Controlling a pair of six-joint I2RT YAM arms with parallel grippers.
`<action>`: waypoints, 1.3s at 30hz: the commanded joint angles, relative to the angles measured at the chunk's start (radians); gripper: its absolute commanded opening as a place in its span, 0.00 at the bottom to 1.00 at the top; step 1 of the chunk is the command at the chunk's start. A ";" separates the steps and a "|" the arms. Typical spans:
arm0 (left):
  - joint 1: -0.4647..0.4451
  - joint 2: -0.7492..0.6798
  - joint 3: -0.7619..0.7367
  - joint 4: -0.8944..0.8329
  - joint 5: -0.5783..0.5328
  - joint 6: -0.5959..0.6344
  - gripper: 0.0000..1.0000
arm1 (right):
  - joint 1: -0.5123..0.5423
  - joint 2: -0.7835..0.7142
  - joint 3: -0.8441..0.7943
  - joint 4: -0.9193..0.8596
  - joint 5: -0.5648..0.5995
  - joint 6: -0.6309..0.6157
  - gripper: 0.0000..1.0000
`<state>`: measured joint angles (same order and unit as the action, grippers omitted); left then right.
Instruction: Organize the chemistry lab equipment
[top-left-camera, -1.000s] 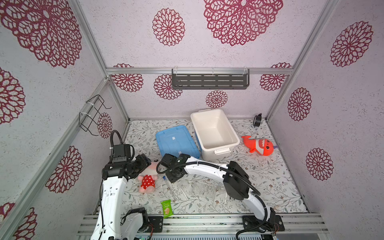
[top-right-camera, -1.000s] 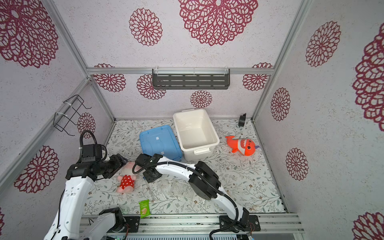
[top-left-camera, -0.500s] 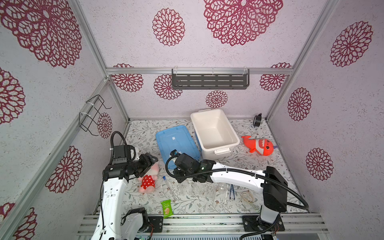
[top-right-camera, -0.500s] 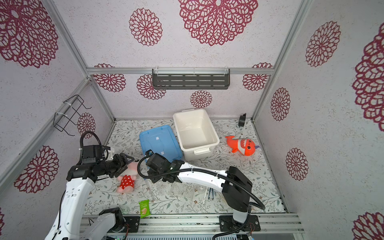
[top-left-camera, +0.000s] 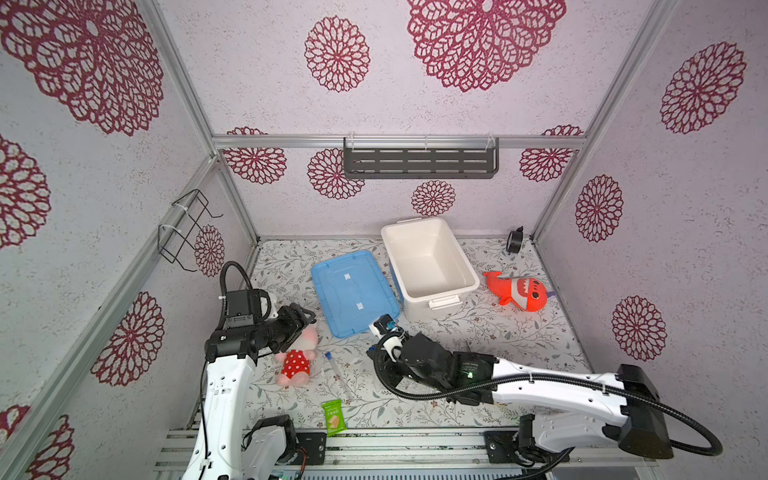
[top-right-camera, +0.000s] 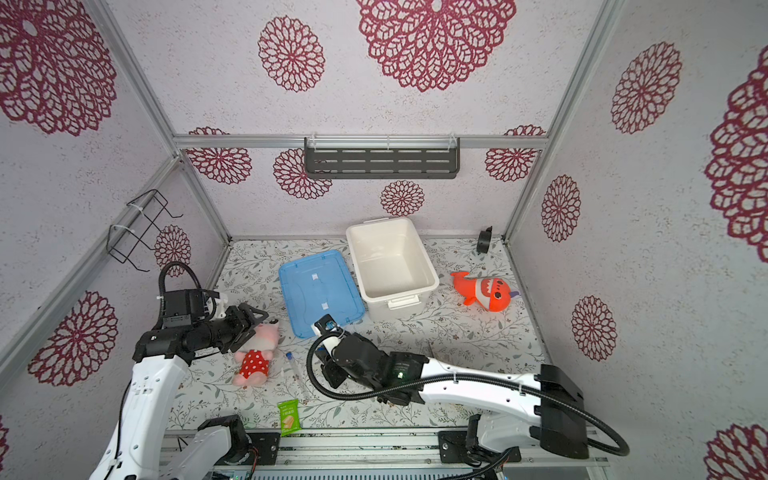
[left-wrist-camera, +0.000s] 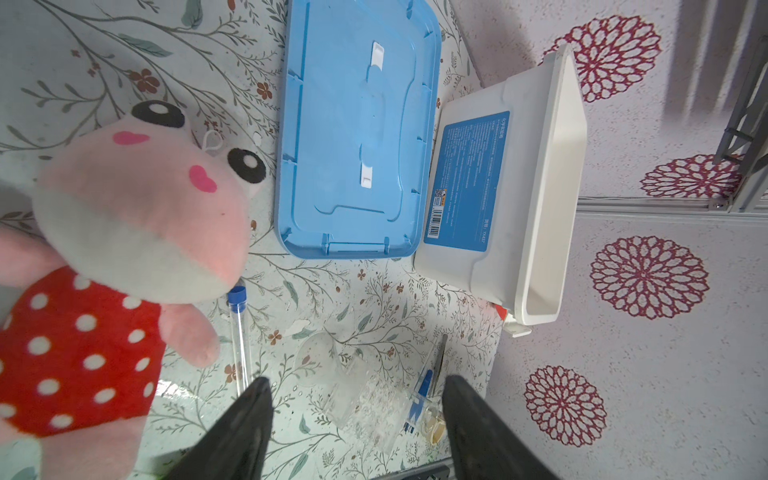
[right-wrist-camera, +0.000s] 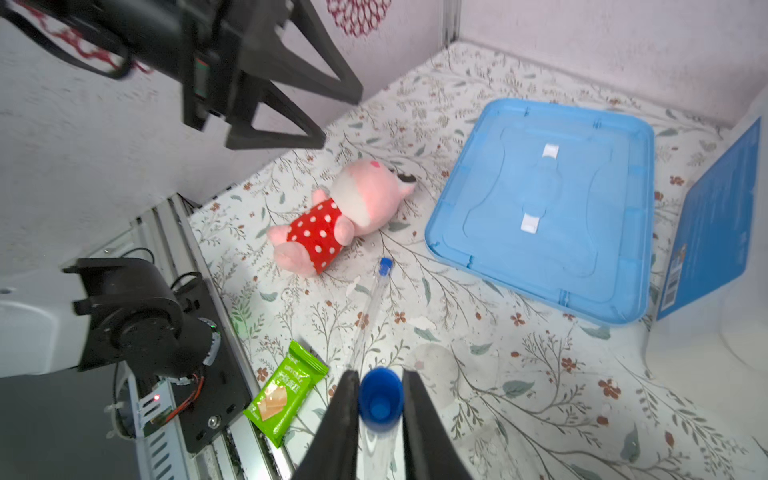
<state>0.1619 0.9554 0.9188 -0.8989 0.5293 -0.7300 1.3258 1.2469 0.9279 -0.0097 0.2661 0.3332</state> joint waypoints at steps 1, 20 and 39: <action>-0.002 0.002 -0.004 0.037 -0.001 -0.023 0.68 | 0.012 -0.098 -0.099 0.182 0.057 -0.038 0.22; -0.008 0.065 0.004 0.109 0.022 -0.089 0.67 | -0.022 -0.217 -0.344 0.462 0.283 -0.203 0.21; -0.009 0.070 -0.018 0.122 0.024 -0.077 0.67 | -0.067 -0.083 -0.396 0.582 0.235 -0.207 0.22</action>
<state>0.1558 1.0218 0.9047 -0.8043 0.5426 -0.8059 1.2636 1.1519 0.5236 0.4881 0.4934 0.1482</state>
